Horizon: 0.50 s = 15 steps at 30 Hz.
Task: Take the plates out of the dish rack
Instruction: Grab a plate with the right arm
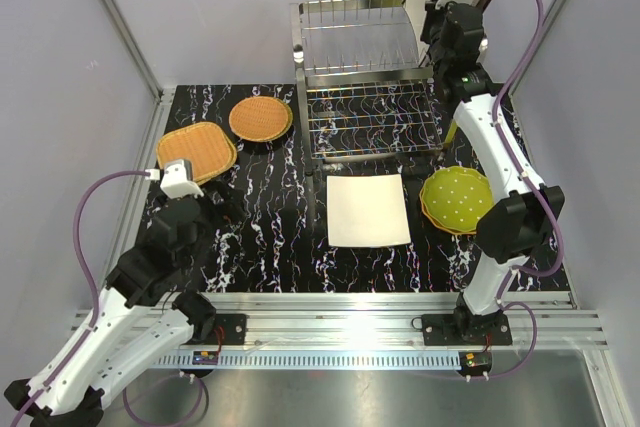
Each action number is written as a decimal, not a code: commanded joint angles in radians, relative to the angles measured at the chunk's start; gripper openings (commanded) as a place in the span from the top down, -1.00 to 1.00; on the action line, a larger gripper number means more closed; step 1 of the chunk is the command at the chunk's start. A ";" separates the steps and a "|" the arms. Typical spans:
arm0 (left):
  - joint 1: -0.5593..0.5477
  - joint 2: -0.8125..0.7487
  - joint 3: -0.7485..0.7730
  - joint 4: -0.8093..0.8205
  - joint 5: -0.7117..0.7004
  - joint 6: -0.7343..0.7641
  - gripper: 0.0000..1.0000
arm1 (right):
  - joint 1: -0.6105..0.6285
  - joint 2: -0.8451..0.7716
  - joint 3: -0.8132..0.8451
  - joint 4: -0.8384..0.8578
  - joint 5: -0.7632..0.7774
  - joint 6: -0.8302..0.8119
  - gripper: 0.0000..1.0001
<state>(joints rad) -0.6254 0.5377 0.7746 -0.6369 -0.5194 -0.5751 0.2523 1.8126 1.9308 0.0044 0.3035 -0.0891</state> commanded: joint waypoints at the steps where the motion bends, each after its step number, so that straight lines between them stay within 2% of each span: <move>1: 0.004 -0.010 0.049 0.028 -0.007 -0.009 -0.98 | -0.004 -0.062 0.042 0.256 -0.055 -0.046 1.00; 15: 0.003 -0.033 0.055 0.028 0.010 -0.026 -0.98 | -0.015 -0.039 0.177 0.290 -0.075 -0.041 1.00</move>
<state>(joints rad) -0.6254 0.5163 0.7902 -0.6373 -0.5117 -0.5861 0.2481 1.8156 1.9793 -0.0048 0.2646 -0.1360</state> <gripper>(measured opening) 0.987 0.232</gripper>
